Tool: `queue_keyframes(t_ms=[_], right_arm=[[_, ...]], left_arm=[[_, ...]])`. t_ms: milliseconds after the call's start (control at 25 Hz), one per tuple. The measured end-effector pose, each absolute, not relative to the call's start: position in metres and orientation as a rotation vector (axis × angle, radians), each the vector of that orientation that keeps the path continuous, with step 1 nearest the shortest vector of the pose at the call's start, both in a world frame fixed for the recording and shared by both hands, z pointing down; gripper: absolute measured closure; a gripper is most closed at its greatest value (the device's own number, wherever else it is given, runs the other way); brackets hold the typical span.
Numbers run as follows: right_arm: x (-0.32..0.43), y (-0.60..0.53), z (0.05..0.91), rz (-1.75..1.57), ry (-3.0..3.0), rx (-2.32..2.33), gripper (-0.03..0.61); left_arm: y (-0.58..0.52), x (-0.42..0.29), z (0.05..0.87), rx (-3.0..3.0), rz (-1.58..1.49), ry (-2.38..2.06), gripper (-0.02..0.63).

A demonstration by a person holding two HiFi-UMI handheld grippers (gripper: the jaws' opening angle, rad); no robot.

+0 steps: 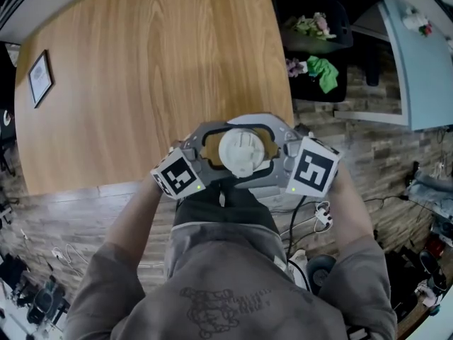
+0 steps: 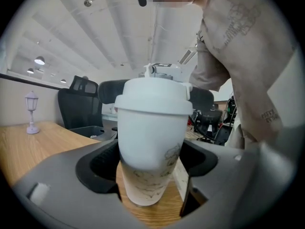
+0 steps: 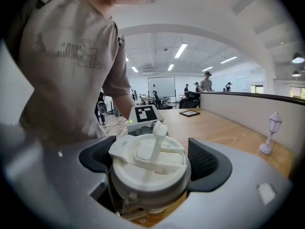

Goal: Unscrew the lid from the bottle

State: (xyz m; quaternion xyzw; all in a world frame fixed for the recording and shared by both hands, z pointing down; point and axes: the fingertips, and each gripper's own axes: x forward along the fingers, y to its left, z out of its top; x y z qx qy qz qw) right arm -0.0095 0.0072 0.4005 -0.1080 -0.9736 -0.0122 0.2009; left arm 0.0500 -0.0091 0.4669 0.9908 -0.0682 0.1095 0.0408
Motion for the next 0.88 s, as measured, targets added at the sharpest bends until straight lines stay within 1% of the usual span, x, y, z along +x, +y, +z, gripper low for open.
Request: queue_keyframes(t_ms=[200, 360, 440, 480, 600, 800, 880], right_arm=[[-0.008, 0.012, 0.402, -0.009, -2.68, -0.41, 0.094], [-0.012, 0.006, 0.408, 0.138, -2.654, -0.264, 0.085], [-0.013, 0.0, 0.409, 0.236, -2.667, -0.101, 0.046], [-0.014, -0.004, 0.406, 0.283, -2.7, 0.008, 0.04], [-0.01, -0.019, 0.394, 0.416, -2.783, 0.4, 0.038], [-0.001, -0.037, 0.386, 0.518, -2.736, 1.007, 0.041], [0.001, -0.044, 0.384, 0.51, -2.702, 1.174, 0.041]], left_arm=[[-0.007, 0.05, 0.467, 3.031, 0.326, -0.208, 0.224], [-0.01, 0.05, 0.464, 3.017, 0.294, -0.237, 0.224], [-0.008, 0.048, 0.468, 3.022, 0.332, -0.239, 0.224], [-0.008, 0.048, 0.469, 3.02, 0.337, -0.252, 0.224], [-0.01, 0.049, 0.468, 3.005, 0.31, -0.313, 0.224], [-0.01, 0.05, 0.465, 2.991, 0.277, -0.424, 0.224], [-0.011, 0.049, 0.46, 2.976, 0.236, -0.493, 0.224]])
